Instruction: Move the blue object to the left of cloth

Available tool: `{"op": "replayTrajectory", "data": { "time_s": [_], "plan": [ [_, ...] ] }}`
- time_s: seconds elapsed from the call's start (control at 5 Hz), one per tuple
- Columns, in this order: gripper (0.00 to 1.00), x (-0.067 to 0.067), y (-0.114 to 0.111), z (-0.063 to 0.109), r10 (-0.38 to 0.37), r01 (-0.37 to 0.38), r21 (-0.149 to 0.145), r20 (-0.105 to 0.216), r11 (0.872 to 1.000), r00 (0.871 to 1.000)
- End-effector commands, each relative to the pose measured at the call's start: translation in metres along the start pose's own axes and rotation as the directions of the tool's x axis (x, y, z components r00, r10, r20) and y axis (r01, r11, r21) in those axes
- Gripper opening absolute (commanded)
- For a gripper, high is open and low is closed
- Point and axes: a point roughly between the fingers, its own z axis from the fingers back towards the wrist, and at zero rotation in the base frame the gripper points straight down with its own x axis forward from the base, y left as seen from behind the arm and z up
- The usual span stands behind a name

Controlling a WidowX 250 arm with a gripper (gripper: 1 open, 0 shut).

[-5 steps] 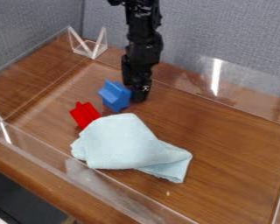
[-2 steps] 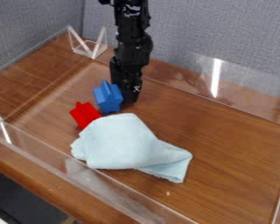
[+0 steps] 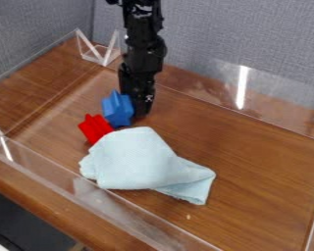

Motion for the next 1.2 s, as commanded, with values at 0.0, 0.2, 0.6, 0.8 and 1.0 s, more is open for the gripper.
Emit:
{"op": "replayTrajectory", "data": {
  "time_s": [0.0,0.2,0.6,0.8,1.0],
  "plan": [
    [1.00,0.001,0.014,0.021,0.028,-0.030,0.047,0.049,0.998,0.998],
    [0.00,0.000,0.016,0.018,0.035,-0.037,0.044,0.047,0.998,0.998],
    [0.00,-0.001,0.014,0.024,0.045,-0.047,0.048,0.054,0.998,0.998],
    [0.00,-0.001,0.013,0.027,0.048,-0.051,0.050,0.058,0.997,0.997],
    [0.00,-0.001,0.011,0.030,0.052,-0.056,0.052,0.060,0.997,0.997]
  ]
}}
